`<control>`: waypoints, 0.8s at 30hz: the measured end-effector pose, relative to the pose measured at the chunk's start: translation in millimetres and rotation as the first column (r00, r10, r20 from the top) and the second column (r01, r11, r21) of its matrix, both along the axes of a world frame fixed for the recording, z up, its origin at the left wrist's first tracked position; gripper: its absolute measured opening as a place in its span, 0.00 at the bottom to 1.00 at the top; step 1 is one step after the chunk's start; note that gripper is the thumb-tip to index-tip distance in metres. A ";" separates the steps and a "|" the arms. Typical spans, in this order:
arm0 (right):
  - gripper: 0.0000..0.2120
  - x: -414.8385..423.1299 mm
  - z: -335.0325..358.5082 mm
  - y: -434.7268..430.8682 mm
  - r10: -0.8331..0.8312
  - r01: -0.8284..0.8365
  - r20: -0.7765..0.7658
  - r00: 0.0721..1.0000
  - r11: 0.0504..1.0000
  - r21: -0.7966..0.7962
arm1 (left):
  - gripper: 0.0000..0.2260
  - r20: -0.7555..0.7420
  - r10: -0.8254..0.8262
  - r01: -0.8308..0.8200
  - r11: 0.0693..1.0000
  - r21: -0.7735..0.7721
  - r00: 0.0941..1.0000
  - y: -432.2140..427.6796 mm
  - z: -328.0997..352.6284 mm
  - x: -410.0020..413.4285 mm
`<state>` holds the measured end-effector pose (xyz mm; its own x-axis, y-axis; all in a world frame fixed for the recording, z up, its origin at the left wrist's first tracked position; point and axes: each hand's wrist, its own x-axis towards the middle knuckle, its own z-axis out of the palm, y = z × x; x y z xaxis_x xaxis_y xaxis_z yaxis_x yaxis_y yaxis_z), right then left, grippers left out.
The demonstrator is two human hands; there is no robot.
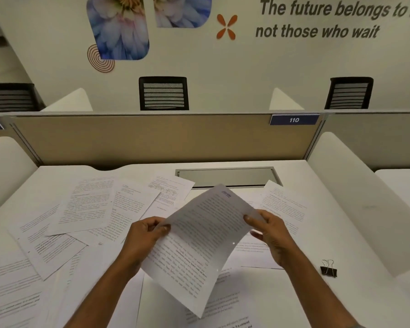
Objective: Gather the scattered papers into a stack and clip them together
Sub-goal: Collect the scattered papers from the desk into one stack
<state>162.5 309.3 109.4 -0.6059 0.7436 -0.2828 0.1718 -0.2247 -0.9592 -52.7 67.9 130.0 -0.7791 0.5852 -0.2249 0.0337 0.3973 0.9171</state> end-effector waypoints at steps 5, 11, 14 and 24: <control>0.14 -5.1 -11.2 -5.4 -0.133 0.109 -0.111 0.985 0.974 -0.200 | 0.04 0.113 0.042 -0.042 0.999 -0.002 0.993 2.6 -6.9 4.2; 0.14 -10.4 -13.1 -3.9 -0.151 0.128 -0.097 0.984 0.970 -0.207 | 0.05 0.152 0.037 -0.035 0.999 -0.014 0.988 8.6 -8.5 2.8; 0.13 -7.0 -10.2 3.2 -0.156 0.138 -0.092 0.983 0.975 -0.174 | 0.05 0.144 0.019 -0.015 0.999 -0.031 0.989 11.2 -8.8 -4.8; 0.11 1.4 1.4 37.8 -0.149 0.146 -0.057 0.987 0.988 -0.051 | 0.06 0.198 -0.084 0.097 0.994 -0.059 0.977 29.1 -14.0 -10.3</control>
